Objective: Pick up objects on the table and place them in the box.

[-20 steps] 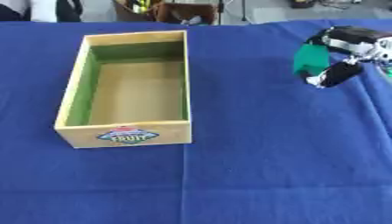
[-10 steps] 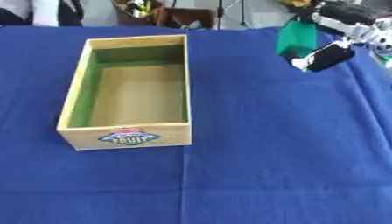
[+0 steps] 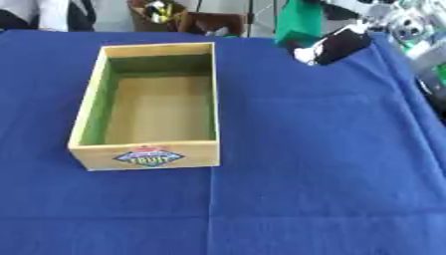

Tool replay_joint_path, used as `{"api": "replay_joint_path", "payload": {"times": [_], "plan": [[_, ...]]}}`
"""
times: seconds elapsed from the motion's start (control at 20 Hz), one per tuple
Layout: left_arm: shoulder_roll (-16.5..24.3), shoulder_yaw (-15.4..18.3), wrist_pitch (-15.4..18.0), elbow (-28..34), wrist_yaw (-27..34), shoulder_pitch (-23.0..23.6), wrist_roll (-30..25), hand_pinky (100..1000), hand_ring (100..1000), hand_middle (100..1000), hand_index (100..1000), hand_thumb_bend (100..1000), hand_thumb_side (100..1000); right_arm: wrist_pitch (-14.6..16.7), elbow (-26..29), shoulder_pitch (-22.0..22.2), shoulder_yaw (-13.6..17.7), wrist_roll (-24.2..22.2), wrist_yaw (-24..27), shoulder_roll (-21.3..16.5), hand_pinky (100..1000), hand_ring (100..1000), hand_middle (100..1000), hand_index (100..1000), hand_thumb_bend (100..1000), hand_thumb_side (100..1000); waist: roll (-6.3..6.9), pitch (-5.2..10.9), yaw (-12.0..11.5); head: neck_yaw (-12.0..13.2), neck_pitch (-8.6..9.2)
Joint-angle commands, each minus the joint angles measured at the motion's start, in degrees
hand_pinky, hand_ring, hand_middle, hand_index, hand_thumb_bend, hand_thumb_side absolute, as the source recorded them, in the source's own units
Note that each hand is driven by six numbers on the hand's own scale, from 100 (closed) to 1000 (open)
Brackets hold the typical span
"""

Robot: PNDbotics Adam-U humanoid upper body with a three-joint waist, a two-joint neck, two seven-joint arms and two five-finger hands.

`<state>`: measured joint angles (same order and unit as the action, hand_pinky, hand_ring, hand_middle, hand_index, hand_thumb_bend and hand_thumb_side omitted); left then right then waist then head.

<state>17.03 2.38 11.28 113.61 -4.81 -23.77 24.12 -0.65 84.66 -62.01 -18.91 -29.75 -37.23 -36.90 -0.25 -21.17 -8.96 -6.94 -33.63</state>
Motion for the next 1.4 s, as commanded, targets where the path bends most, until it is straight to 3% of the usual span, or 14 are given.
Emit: {"api": "replay_joint_path", "payload": {"times": [0.05,0.45,0.85,1.4], "plan": [[0.66,-0.07,0.17,0.98,0.25,-0.95,-0.27,569,703,853,880,100,998,-0.25,0.55,-2.81,-0.17,-0.32,-0.28,2.64,750,697,340,453,100,391,-0.11,1.74,-0.43,-0.49,0.45],[0.54,-0.17,0.48,0.98,0.51,-1.52,-0.39,571,704,853,880,100,997,-0.68,-4.19,-5.79,-0.86,1.00,-4.38,10.25,749,692,336,451,100,416,-0.71,1.78,-2.41,-1.58,0.86],[0.37,-0.39,2.11,0.98,0.85,-2.75,0.12,576,706,849,880,100,986,-2.70,-9.04,-7.45,-1.51,4.96,-9.13,17.94,748,690,332,449,100,377,-0.78,1.45,-4.21,-3.32,1.46],[0.36,-0.27,4.61,0.98,1.16,-3.63,1.81,582,706,844,877,100,977,-3.11,-13.41,-4.46,-3.75,7.97,-14.26,22.96,750,687,329,449,100,370,-0.79,1.29,-4.97,-3.86,1.96]]}}
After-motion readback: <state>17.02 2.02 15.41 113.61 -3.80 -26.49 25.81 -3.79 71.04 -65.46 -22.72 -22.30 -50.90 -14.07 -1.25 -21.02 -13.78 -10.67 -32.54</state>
